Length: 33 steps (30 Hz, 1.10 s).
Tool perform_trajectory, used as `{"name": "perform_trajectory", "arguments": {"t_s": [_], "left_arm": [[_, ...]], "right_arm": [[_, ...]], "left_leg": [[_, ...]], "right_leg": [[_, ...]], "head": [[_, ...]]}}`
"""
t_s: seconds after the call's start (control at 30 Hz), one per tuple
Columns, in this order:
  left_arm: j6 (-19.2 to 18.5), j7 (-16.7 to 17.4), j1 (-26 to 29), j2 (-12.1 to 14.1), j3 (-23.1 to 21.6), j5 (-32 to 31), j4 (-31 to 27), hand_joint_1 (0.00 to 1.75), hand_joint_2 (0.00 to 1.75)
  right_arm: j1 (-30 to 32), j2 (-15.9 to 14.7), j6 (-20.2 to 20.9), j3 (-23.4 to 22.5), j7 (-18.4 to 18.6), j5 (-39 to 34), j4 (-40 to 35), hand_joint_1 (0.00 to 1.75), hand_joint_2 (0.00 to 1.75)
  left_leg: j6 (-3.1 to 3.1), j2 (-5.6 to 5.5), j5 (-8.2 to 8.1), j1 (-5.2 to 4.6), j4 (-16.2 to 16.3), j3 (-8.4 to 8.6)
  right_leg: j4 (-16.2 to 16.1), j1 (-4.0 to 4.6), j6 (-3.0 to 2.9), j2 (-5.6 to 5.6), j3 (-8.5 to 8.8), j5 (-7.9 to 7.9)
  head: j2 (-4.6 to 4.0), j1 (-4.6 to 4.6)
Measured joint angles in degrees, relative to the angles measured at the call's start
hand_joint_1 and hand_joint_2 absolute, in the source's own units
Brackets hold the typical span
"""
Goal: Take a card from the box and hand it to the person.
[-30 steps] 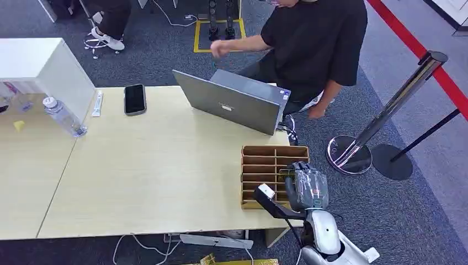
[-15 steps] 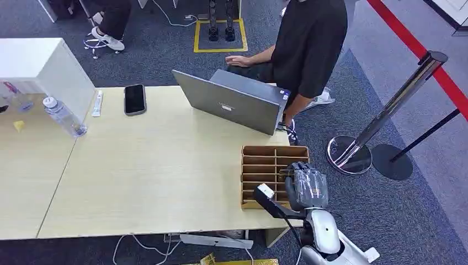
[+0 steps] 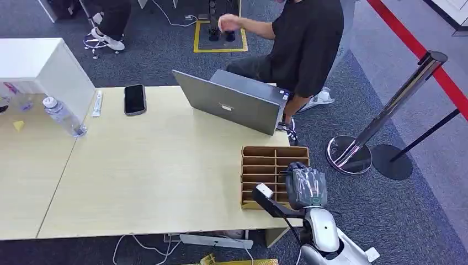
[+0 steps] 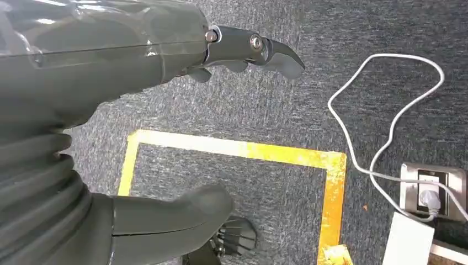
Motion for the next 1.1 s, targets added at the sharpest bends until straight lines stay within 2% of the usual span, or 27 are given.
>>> {"name": "perform_trajectory", "arguments": {"t_s": [0.67, 1.1], "left_arm": [[0.31, 0.0, 0.02, 0.0, 0.0, 0.0, -0.02, 0.0, 1.75], [0.46, -0.11, 0.08, 0.0, 0.0, 0.02, 0.0, 0.0, 1.75]], "right_arm": [[-0.1, 0.0, 0.57, 0.22, 0.46, 1.03, 0.0, 1.43, 1.75], [-0.09, 0.0, -0.44, 0.2, 0.48, 2.16, -0.35, 1.43, 1.75]], "left_leg": [[0.0, 0.0, 0.0, 0.0, 0.0, 0.02], [0.0, 0.0, 0.0, 0.0, 0.0, 0.02]], "right_leg": [[0.0, 0.0, 0.0, 0.0, 0.01, 0.01], [0.0, 0.0, 0.01, 0.0, 0.01, 0.01]], "head": [[0.0, 0.0], [0.0, 0.0]]}}
